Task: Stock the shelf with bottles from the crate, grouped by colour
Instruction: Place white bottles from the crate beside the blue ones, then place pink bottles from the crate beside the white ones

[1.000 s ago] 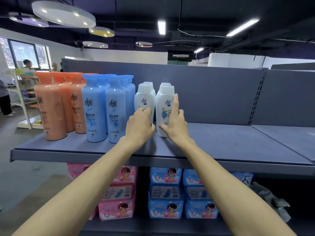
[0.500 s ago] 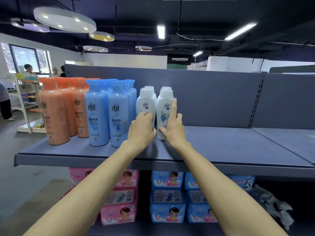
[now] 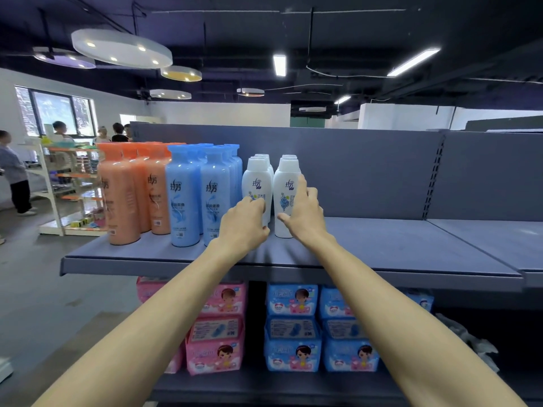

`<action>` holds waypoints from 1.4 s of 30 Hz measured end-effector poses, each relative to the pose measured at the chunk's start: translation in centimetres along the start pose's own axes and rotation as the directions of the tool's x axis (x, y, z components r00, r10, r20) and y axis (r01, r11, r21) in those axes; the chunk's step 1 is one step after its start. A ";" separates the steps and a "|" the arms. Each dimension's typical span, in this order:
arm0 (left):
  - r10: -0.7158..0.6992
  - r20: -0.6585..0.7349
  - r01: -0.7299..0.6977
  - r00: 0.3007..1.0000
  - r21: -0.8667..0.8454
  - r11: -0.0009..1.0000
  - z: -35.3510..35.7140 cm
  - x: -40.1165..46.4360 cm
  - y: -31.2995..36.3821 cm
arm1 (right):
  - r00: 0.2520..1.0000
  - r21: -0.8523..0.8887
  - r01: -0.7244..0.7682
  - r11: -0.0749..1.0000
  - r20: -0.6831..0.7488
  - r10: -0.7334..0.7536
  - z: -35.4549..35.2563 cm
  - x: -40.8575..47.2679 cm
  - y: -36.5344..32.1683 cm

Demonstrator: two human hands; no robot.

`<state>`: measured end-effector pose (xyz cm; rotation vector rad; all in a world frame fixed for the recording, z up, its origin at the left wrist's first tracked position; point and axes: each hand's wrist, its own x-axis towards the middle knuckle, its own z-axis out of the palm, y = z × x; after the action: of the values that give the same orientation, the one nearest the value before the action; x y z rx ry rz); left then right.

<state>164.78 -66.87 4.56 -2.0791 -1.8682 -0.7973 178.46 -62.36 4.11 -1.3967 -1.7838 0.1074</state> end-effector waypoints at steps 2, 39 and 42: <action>0.007 0.000 -0.007 1.000 0.011 1.000 -0.3 -0.4 0.1 | 1.000 -0.019 -0.008 1.000 -0.001 0.008 -0.6 -0.3 0.0; 0.210 0.530 -0.220 0.821 -0.046 0.974 21.6 -27.6 4.3 | 0.833 -0.532 -0.045 0.845 0.447 0.325 3.7 -32.4 21.3; 0.204 0.659 -0.209 0.724 -0.073 0.975 28.2 -33.2 4.3 | 0.706 -0.531 -0.191 0.826 0.510 0.492 7.6 -38.6 27.5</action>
<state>174.38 -81.02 -35.67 -2.7475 -1.8479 0.0471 195.11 -81.09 -36.79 -2.2405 -2.1334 0.4510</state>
